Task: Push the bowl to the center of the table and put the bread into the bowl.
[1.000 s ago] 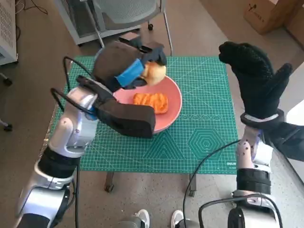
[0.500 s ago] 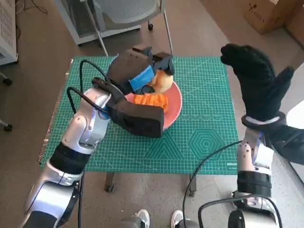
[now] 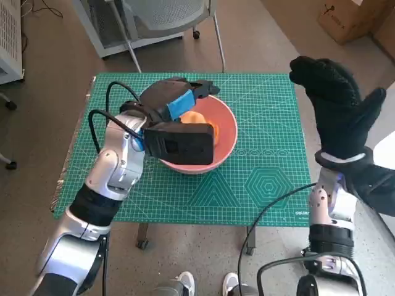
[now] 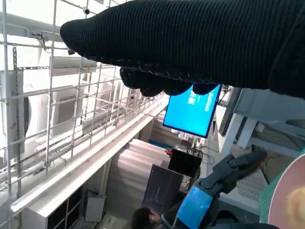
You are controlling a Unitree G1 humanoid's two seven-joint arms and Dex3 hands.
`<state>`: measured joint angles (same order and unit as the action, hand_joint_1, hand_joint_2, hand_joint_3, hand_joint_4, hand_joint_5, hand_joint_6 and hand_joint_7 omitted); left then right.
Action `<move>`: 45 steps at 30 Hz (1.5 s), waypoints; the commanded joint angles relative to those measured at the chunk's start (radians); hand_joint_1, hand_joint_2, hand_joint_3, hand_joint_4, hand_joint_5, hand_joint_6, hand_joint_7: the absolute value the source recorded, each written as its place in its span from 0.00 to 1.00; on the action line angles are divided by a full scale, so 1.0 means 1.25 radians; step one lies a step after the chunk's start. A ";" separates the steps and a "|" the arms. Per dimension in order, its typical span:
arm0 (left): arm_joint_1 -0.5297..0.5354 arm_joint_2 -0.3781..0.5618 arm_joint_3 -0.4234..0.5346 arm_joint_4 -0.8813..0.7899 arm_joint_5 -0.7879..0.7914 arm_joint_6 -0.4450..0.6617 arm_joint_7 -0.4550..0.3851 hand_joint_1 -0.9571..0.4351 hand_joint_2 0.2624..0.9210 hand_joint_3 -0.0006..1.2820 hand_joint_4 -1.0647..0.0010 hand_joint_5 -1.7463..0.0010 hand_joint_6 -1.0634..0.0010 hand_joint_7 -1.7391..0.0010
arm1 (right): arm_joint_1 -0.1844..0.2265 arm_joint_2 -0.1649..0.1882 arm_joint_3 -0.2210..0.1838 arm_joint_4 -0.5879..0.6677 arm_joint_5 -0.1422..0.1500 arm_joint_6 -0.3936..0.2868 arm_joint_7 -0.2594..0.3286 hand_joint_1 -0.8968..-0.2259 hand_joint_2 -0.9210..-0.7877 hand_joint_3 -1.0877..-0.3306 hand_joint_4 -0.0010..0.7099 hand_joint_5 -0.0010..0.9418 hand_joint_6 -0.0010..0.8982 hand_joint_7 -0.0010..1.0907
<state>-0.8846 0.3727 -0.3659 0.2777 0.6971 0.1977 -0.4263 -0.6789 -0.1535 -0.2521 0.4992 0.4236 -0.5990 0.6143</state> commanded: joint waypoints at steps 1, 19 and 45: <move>0.011 0.012 0.008 -0.009 -0.024 -0.016 -0.011 0.44 0.79 0.00 0.91 1.00 0.81 0.96 | 0.010 0.001 0.006 0.017 -0.012 0.001 -0.008 0.39 0.00 0.66 0.37 0.00 0.46 0.00; 0.032 0.082 0.071 -0.010 -0.134 -0.099 -0.045 0.34 0.80 0.00 1.00 1.00 0.84 0.98 | -0.021 -0.001 0.008 0.061 -0.008 -0.009 -0.001 0.40 0.00 0.67 0.37 0.00 0.46 0.00; 0.197 -0.045 0.499 -0.176 -0.813 -0.116 0.005 0.33 0.94 0.04 1.00 1.00 0.94 0.99 | -0.132 -0.003 0.022 0.103 -0.068 0.025 -0.086 0.40 0.00 0.71 0.39 0.00 0.49 0.01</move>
<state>-0.6693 0.3078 0.2247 0.0813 -0.3022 0.0431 -0.4479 -0.8448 -0.1546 -0.2313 0.6064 0.3604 -0.5829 0.5300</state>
